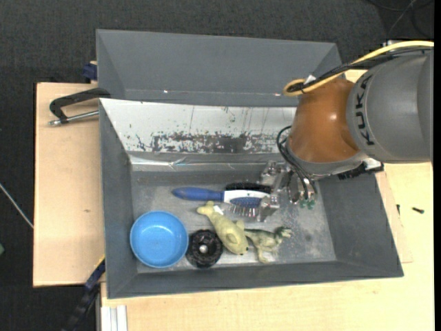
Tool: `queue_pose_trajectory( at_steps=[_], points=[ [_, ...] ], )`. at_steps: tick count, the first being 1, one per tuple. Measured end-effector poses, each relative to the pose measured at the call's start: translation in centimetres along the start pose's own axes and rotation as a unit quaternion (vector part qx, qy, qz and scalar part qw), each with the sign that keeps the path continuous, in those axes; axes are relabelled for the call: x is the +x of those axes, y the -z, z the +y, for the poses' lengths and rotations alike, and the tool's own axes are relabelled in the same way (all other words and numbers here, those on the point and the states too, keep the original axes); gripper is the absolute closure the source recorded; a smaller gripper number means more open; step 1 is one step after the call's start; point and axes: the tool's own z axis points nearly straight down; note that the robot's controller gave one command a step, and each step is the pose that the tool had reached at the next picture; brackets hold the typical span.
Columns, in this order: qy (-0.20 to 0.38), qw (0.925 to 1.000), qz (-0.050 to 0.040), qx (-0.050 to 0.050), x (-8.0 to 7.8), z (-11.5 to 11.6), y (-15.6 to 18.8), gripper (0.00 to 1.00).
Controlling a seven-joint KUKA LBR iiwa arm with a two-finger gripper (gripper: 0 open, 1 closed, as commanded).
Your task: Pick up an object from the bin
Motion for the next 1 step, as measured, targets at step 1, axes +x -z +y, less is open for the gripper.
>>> queue_pose_trajectory(
  at_steps=[1],
  points=[
    [-0.001, 1.0000, -0.0042, -0.001, -0.90, -0.43, 13.49, 1.00]
  ],
)
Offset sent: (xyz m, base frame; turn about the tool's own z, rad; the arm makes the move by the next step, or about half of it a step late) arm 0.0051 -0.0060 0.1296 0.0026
